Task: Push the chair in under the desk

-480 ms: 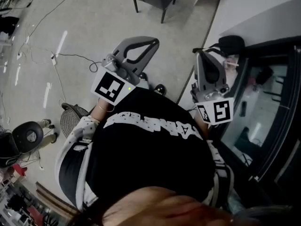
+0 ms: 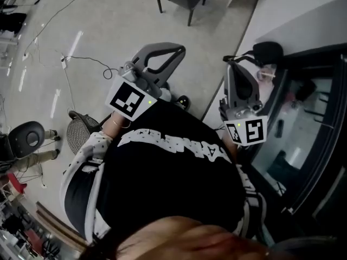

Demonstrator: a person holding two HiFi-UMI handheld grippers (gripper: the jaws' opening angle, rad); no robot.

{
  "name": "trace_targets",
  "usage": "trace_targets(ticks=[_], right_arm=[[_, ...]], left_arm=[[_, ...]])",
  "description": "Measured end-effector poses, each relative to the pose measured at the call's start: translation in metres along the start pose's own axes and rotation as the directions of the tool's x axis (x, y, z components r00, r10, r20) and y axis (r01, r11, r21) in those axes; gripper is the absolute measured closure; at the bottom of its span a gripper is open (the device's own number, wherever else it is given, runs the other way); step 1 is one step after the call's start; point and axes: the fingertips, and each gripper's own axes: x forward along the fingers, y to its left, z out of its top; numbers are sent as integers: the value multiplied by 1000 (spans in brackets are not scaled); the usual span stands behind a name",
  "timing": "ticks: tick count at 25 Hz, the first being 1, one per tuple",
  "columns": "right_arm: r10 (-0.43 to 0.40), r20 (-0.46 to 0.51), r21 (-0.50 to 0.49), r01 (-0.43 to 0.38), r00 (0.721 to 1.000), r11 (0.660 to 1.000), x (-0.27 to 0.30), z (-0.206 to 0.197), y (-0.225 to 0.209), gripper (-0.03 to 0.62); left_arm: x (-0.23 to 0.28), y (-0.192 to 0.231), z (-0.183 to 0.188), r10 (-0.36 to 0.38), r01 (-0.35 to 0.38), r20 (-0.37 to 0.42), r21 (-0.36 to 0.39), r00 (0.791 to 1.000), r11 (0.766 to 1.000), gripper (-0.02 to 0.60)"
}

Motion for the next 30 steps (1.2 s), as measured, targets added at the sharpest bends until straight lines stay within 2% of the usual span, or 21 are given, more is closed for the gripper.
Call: trace_targets(ticks=[9, 17, 20, 22, 27, 30], right_arm=[[52, -11, 4, -52, 999, 999, 9, -5, 1, 562], [70, -38, -11, -70, 997, 997, 46, -9, 2, 560], [74, -56, -24, -75, 996, 997, 65, -13, 5, 560], [70, -63, -22, -71, 996, 997, 76, -15, 6, 560], [58, -76, -22, -60, 995, 998, 103, -20, 2, 560], [55, -76, -25, -57, 996, 998, 122, -22, 0, 560]], left_arm=[[-6, 12, -4, 57, -57, -19, -13, 998, 998, 548], [-8, 50, -15, 84, -84, -16, -33, 996, 996, 548], [-9, 67, -25, 94, -95, -16, -77, 995, 993, 548], [-7, 80, -29, 90, -90, -6, -100, 996, 991, 548], [-1, 104, -35, 68, -66, 14, -78, 998, 995, 548], [-2, 121, -46, 77, -75, 11, -108, 997, 991, 548]])
